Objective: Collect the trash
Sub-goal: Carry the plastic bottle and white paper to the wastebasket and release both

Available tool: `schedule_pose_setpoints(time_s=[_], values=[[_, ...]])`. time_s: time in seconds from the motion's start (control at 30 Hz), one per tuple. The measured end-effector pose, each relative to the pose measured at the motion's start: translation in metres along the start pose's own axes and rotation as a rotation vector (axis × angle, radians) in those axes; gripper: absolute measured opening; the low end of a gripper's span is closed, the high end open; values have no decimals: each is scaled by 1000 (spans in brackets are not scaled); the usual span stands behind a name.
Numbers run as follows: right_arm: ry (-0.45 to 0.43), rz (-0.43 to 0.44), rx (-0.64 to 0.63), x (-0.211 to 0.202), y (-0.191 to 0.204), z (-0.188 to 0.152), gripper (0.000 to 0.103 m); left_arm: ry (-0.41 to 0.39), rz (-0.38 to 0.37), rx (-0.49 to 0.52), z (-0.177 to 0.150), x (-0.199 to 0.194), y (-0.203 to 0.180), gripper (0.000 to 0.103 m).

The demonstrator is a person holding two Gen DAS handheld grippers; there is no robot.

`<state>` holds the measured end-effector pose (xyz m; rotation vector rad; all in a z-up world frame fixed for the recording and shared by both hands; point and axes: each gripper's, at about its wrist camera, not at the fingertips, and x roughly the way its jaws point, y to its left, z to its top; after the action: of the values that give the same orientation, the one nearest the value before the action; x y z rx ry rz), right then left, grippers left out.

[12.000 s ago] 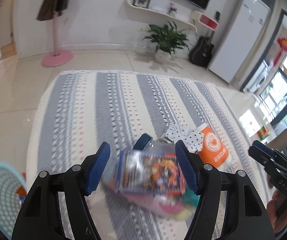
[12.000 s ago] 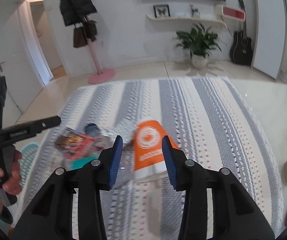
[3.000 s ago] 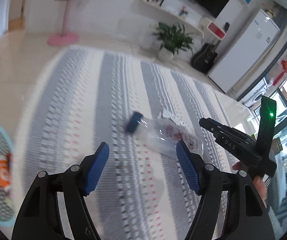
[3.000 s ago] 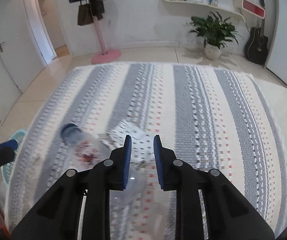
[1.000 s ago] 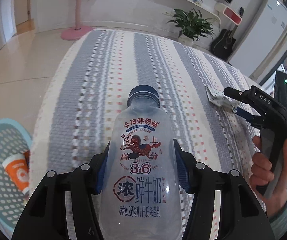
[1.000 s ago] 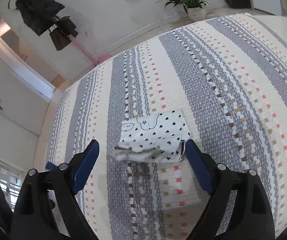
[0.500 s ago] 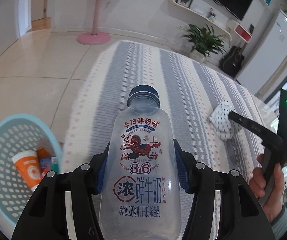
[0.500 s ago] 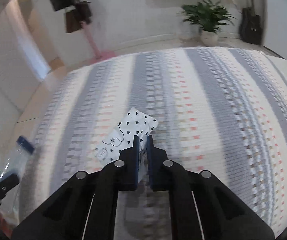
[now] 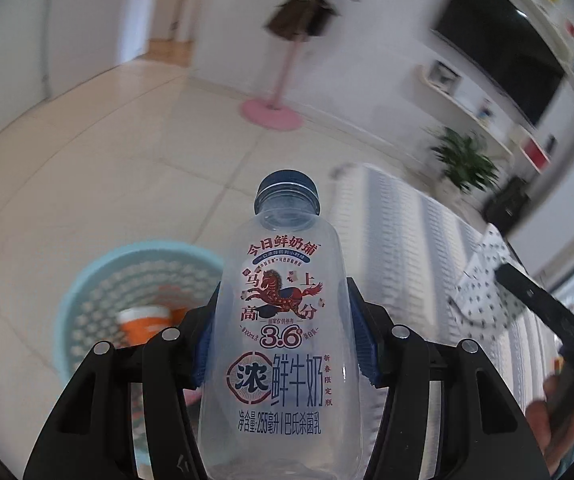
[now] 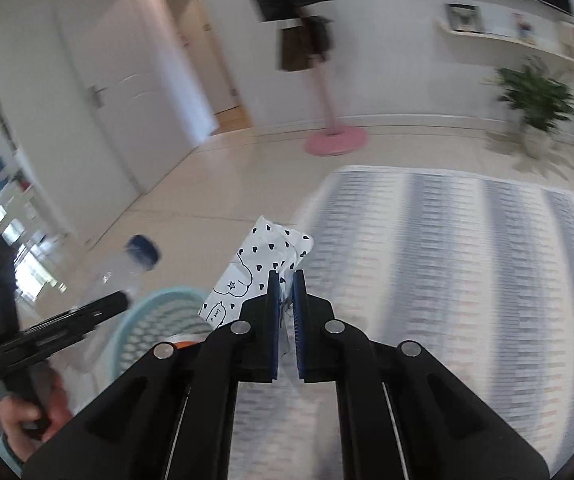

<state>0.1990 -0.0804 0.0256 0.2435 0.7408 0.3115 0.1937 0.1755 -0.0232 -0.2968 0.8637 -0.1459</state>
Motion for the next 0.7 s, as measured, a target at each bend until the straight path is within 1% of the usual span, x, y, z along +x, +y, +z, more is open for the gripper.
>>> schedule_pose_setpoints(time_s=[0.13,0.23,0.3,0.37,0.4,0.43,0.47,0.5,0.53,0.57,0.63,0.7], values=[[53,53,-73,28,68,-7,5,63,77,-68,0,-3,51,54],[112,56,-114,57,112,-23,5,102,86,-120,-5,5,83,54],[152,36,-134,77,131,-35,5,136,92,-145,-12,17,101,54],[180,28,-136,93,140,-45,7,176,87,-154,-19,28,109,53],[193,22,-141,99,141,-49,11,205,80,-182,-25,34,113,54],[215,9,-153,108,143,-56,15,219,74,-194,-27,36,117,58],[228,6,-154,113,142,-59,18,224,68,-193,-28,36,118,59],[243,1,-149,116,138,-61,29,218,71,-185,-28,35,120,60],[250,0,-142,117,136,-63,44,202,81,-172,-26,31,119,64],[247,3,-132,116,132,-63,49,183,86,-165,-25,26,119,68],[233,23,-119,106,126,-63,49,144,74,-157,-20,13,112,68],[221,37,-113,92,121,-58,49,95,71,-123,-15,-6,97,68]])
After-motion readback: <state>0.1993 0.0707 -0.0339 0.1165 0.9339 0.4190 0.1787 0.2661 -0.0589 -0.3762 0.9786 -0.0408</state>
